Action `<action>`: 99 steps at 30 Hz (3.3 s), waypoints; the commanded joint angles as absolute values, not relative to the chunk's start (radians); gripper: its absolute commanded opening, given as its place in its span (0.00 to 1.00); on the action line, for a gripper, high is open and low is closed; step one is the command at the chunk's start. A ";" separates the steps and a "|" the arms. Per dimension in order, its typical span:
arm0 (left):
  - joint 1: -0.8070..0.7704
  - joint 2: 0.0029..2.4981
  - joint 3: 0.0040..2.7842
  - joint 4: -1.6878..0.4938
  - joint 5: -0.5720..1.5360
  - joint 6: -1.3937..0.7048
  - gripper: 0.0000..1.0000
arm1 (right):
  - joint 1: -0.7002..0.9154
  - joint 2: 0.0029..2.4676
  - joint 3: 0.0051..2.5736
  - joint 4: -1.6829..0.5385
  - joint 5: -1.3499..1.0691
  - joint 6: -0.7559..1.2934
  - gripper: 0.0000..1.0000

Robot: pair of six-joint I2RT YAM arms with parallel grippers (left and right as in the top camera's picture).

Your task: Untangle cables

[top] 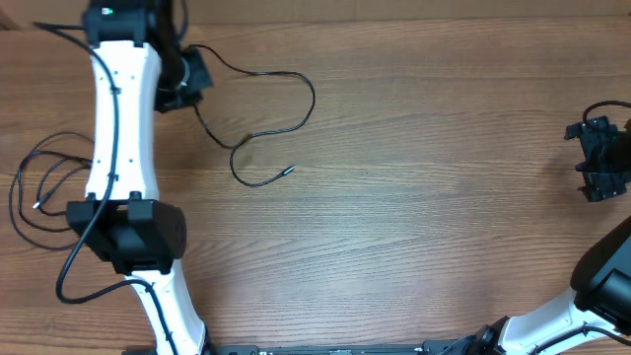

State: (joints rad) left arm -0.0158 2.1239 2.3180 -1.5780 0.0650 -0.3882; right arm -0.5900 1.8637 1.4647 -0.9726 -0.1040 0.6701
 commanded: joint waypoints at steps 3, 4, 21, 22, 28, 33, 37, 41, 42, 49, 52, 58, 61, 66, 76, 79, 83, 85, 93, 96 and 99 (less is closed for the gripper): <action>-0.126 2.124 2.173 -1.507 0.095 -0.270 0.10 | -0.590 1.855 1.460 -0.971 -0.098 0.674 1.00; -0.142 2.124 2.143 -1.493 0.096 -0.269 0.11 | -0.590 1.855 1.460 -0.971 -0.098 0.673 1.00; -0.227 2.124 1.733 -1.278 0.071 -0.303 0.57 | -0.590 1.855 1.460 -0.971 -0.098 0.673 1.00; -0.228 2.124 1.716 -1.265 0.071 -0.315 0.59 | -0.590 1.855 1.460 -0.971 -0.098 0.673 1.00; -0.229 2.124 1.620 -1.170 0.070 -0.365 0.62 | -0.590 1.855 1.460 -0.971 -0.098 0.673 1.00; -0.227 2.124 1.523 -1.063 0.054 -0.441 0.64 | -0.590 1.855 1.460 -0.971 -0.098 0.673 1.00; -0.220 2.124 1.485 -1.015 -0.010 -0.532 0.67 | -0.590 1.855 1.460 -0.971 -0.098 0.673 1.00; -0.220 2.124 1.486 -0.997 -0.009 -0.532 0.58 | -0.590 1.855 1.460 -0.971 -0.098 0.673 1.00; -0.220 2.124 1.487 -1.000 0.007 -0.532 0.44 | -0.590 1.855 1.460 -0.971 -0.098 0.673 1.00; -0.220 2.118 1.603 -1.158 0.045 -0.532 0.49 | -0.590 1.855 1.460 -0.971 -0.098 0.673 1.00; -0.220 2.087 1.671 -1.224 0.035 -0.532 0.55 | -0.590 1.855 1.460 -0.971 -0.098 0.673 1.00; -0.199 1.990 1.720 -1.238 -0.003 -0.579 0.66 | -0.590 1.855 1.460 -0.971 -0.098 0.673 1.00; -0.170 1.967 1.720 -1.246 -0.045 -0.621 0.76 | -0.590 1.855 1.460 -0.971 -0.098 0.673 1.00; -0.130 1.972 1.691 -1.248 -0.046 -0.633 0.70 | -0.590 1.855 1.460 -0.971 -0.098 0.673 1.00; -0.117 1.975 1.681 -1.353 -0.105 -0.482 0.79 | -0.590 1.855 1.460 -0.971 -0.098 0.673 1.00; -0.144 1.975 1.676 -1.368 -0.136 -0.351 0.91 | -0.590 1.855 1.460 -0.971 -0.098 0.673 1.00; -0.194 1.975 1.663 -1.374 -0.242 -0.282 0.15 | -0.590 1.855 1.460 -0.971 -0.098 0.673 1.00; -0.221 1.975 1.663 -1.367 -0.267 -0.239 0.04 | -0.590 1.855 1.460 -0.971 -0.098 0.673 1.00; -0.341 1.975 1.663 -1.356 -0.402 -0.045 0.85 | -0.590 1.855 1.460 -0.971 -0.098 0.673 1.00; -0.376 1.975 1.663 -1.350 -0.454 -0.044 0.83 | -0.590 1.855 1.460 -0.971 -0.098 0.673 1.00; -0.406 1.975 1.667 -1.348 -0.536 -0.033 0.57 | -0.590 1.855 1.460 -0.971 -0.098 0.673 1.00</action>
